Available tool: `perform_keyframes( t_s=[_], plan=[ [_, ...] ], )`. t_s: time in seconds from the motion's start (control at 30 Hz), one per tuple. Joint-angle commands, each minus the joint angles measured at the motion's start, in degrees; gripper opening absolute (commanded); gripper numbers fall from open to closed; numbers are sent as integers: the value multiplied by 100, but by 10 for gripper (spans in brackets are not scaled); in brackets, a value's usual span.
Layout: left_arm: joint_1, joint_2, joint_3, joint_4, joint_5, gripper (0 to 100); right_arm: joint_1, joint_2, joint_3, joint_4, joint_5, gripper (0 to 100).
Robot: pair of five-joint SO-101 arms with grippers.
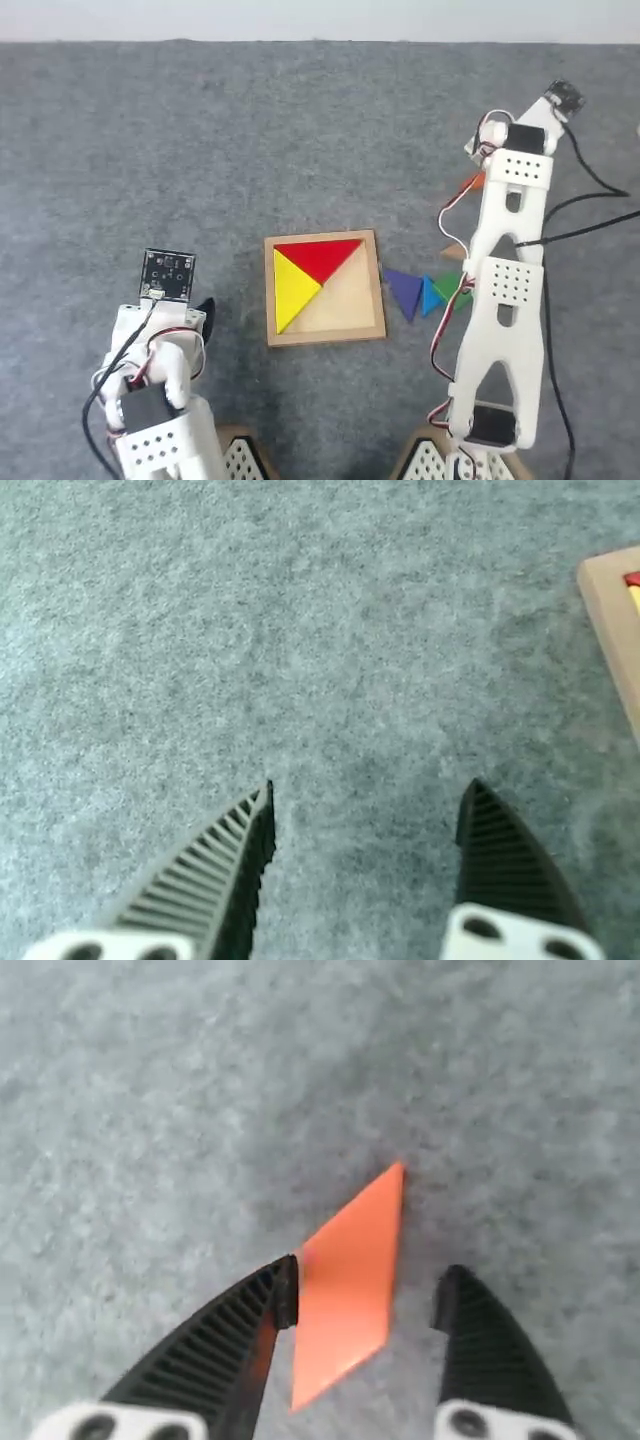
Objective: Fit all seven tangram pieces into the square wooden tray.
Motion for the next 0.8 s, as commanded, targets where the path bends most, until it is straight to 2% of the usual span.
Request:
perform_keyframes(
  t_s=[0.0, 0.07, 0.33, 0.43, 0.67, 0.77],
  plan=[
    [0, 18, -40, -18, -62, 281, -48, 57, -26, -163, -53, 127],
    [0, 18, -40, -18, -62, 281, -48, 66, -26, 31, -26, 101],
    [0, 18, -40, -18, -62, 281, -75, 31, -79, 1138, 1011, 34],
    [0, 18, -40, -18, -62, 281, -92, -119, -79, 1692, 1574, 32],
    [0, 18, -40, -18, -62, 281, 119, -558, 62, 1763, 2681, 7],
    [0, 18, -40, -18, -62, 281, 136, -840, 958, 1771, 3692, 7]
  ],
)
